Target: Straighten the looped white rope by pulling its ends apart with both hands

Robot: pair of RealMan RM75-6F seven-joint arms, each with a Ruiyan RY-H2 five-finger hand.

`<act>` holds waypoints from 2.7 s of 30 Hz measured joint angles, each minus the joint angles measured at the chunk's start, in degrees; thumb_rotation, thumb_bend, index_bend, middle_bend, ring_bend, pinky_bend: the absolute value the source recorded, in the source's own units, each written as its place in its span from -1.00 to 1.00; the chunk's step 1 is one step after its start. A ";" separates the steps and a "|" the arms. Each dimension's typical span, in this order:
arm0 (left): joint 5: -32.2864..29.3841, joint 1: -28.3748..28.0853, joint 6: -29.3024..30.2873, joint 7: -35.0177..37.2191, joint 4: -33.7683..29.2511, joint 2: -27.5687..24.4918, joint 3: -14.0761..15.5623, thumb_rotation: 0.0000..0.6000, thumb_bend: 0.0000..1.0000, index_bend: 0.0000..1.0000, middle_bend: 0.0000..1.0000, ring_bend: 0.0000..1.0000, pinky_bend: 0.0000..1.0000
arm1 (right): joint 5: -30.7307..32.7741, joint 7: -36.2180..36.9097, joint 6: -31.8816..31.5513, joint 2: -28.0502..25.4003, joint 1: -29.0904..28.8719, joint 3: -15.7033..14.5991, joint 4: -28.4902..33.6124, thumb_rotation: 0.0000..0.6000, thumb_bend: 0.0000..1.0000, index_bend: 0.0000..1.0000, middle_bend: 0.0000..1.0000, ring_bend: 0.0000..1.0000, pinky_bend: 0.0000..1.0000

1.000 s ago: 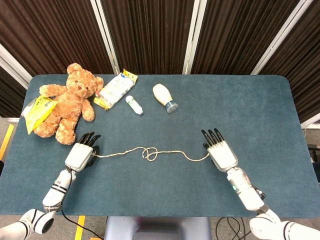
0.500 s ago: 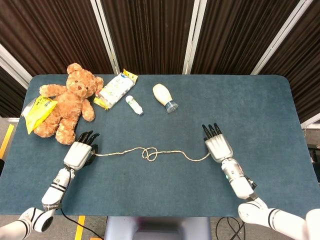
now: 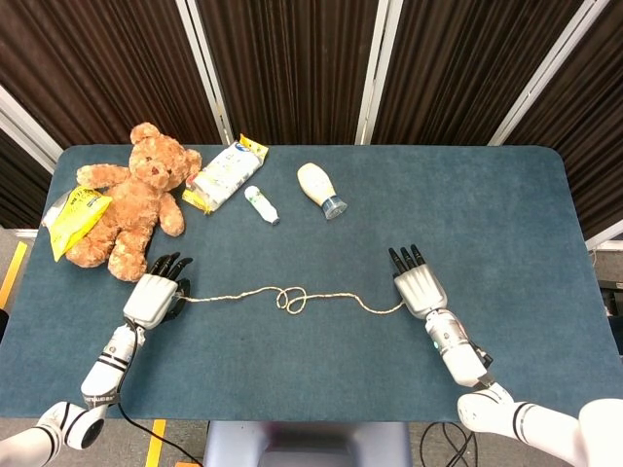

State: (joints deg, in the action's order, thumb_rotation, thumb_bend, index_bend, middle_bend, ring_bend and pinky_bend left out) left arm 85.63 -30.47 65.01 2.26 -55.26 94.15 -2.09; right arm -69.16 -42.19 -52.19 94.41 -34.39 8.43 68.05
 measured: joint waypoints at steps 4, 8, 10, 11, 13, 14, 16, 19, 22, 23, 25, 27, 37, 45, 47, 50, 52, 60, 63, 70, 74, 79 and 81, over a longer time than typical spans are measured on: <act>-0.01 0.07 0.18 0.20 -0.04 -0.11 0.00 1.00 -0.06 0.23 -0.77 -1.00 -0.77 | 0.55 -0.16 -0.29 0.00 -0.28 -0.49 -0.11 1.00 -0.16 0.29 -1.00 -1.00 -1.00; 0.00 0.02 -0.03 0.34 0.28 -0.05 -0.01 1.00 -0.06 0.23 -0.77 -1.00 -0.77 | 0.83 -0.36 -0.55 0.04 -0.45 -1.01 -0.29 1.00 -0.10 0.36 -1.00 -1.00 -1.00; 0.03 0.07 0.01 0.47 0.41 -0.07 0.05 1.00 -0.06 0.23 -0.77 -1.00 -0.77 | 1.11 -0.70 -0.62 0.08 -0.55 -1.29 -0.42 1.00 -0.04 0.39 -1.00 -1.00 -1.00; 0.05 0.06 0.01 0.48 0.45 -0.06 0.06 1.00 -0.06 0.23 -0.77 -1.00 -0.77 | 1.23 -0.85 -0.66 0.11 -0.60 -1.41 -0.49 1.00 -0.02 0.40 -1.00 -1.00 -1.00; 0.01 0.01 -0.03 0.45 0.48 -0.06 -0.01 1.00 -0.06 0.23 -0.77 -1.00 -0.77 | 1.49 -1.17 -0.69 0.17 -0.70 -1.64 -0.65 1.00 0.05 0.42 -1.00 -1.00 -1.00; -0.01 0.00 -0.06 0.46 0.47 -0.08 -0.03 1.00 -0.06 0.23 -0.77 -1.00 -0.77 | 1.69 -1.32 -0.63 0.18 -0.74 -1.72 -0.68 1.00 0.07 0.42 -1.00 -1.00 -1.00; -0.03 0.04 -0.07 0.49 0.49 -0.14 -0.01 1.00 -0.06 0.23 -0.77 -1.00 -0.77 | 2.32 -1.73 -0.39 0.17 -0.87 -1.89 -0.69 1.00 0.13 0.42 -1.00 -1.00 -1.00; -0.05 0.06 0.02 0.52 0.52 -0.25 -0.05 1.00 -0.06 0.23 -0.77 -1.00 -0.77 | 3.03 -2.16 -0.29 -0.01 -1.06 -2.09 -0.41 1.00 0.16 0.44 -1.00 -1.00 -1.00; -0.07 0.11 0.19 0.61 0.40 -0.44 -0.13 1.00 -0.07 0.23 -0.77 -1.00 -0.77 | 3.22 -2.02 -0.64 -0.45 -1.11 -2.11 0.23 1.00 0.17 0.46 -0.99 -1.00 -1.00; -0.08 0.12 0.27 0.62 0.33 -0.53 -0.17 1.00 -0.07 0.23 -0.77 -1.00 -0.77 | 3.23 -1.93 -0.82 -0.68 -1.10 -2.11 0.52 1.00 0.18 0.46 -0.99 -1.00 -1.00; -0.07 0.18 0.49 0.61 0.16 -0.74 -0.22 1.00 -0.07 0.23 -0.77 -1.00 -0.77 | 3.18 -1.53 -1.34 -1.45 -1.01 -2.09 1.41 1.00 0.18 0.47 -0.99 -1.00 -1.00; -0.04 0.28 0.79 0.52 -0.12 -0.99 -0.27 1.00 -0.07 0.23 -0.77 -1.00 -0.77 | 3.09 -0.99 -1.86 -2.38 -0.84 -2.06 2.37 1.00 0.18 0.47 -0.99 -1.00 -1.00; 0.46 1.79 2.80 -0.48 -1.07 -2.62 0.47 1.00 -0.07 0.23 -0.77 -1.00 -0.77 | 1.83 5.01 -6.05 -10.37 2.13 -2.37 7.26 1.00 0.18 0.48 -0.99 -1.00 -1.00; 0.78 5.16 5.62 0.92 -0.05 -5.00 1.96 1.00 -0.06 0.23 -0.77 -1.00 -0.78 | 1.01 13.14 -8.07 -16.18 5.65 -3.09 6.94 1.00 0.18 0.48 -0.99 -1.00 -1.00; 0.93 5.78 6.16 1.36 0.28 -5.37 2.27 1.00 -0.07 0.23 -0.77 -1.00 -0.78 | 0.87 15.41 -8.32 -17.21 6.51 -3.26 6.18 1.00 0.18 0.48 -0.99 -1.00 -1.00; 1.14 6.64 6.70 1.90 0.79 -5.85 2.69 1.00 -0.07 0.23 -0.77 -1.00 -0.78 | 0.73 18.63 -8.42 -18.23 7.59 -3.46 4.71 1.00 0.18 0.48 -0.99 -1.00 -1.00; 1.22 7.12 6.97 2.20 1.05 -6.03 2.87 1.00 -0.06 0.23 -0.76 -1.00 -0.78 | 0.64 20.80 -8.34 -18.69 8.28 -3.61 3.26 1.00 0.18 0.48 -0.99 -1.00 -1.00; 1.23 7.75 6.03 3.26 2.44 -5.58 3.27 1.00 -0.06 0.23 -0.77 -1.00 -0.78 | 0.22 27.01 -6.72 -18.28 10.00 -4.30 -3.06 1.00 0.18 0.48 -0.99 -1.00 -1.00; 1.43 7.72 5.47 3.55 3.07 -4.96 3.44 1.00 -0.06 0.23 -0.77 -1.00 -0.78 | -0.16 28.22 -6.01 -17.47 10.31 -4.57 -5.22 1.00 0.18 0.48 -0.99 -1.00 -1.00; 1.36 7.29 3.69 4.08 4.87 -3.32 3.38 1.00 -0.06 0.22 -0.76 -1.00 -0.78 | -0.74 29.25 -4.35 -15.30 10.59 -4.94 -8.94 1.00 0.18 0.47 -0.99 -1.00 -1.00; 1.21 7.09 2.12 4.52 6.35 -2.23 3.56 1.00 -0.06 0.22 -0.76 -1.00 -0.78 | -0.97 29.39 -3.32 -13.86 10.60 -5.21 -10.86 1.00 0.18 0.41 -0.99 -1.00 -1.00; 1.09 7.10 0.74 5.45 8.40 -0.91 3.93 1.00 -0.07 0.17 -0.76 -1.00 -0.78 | -1.35 30.40 -2.09 -12.00 10.58 -5.36 -13.67 1.00 0.18 0.23 -0.99 -1.00 -1.00; 1.16 7.14 0.40 6.00 9.02 -0.49 4.09 1.00 -0.07 0.13 -0.76 -1.00 -0.78 | -1.56 30.73 -1.74 -11.43 10.58 -5.42 -14.57 1.00 0.18 0.18 -0.99 -1.00 -1.00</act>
State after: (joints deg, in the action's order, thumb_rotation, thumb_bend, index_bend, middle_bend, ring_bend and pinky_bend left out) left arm 86.79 -23.33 65.42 8.25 -46.23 93.66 2.01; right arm -70.72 -11.47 -53.93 82.98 -23.80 3.01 53.48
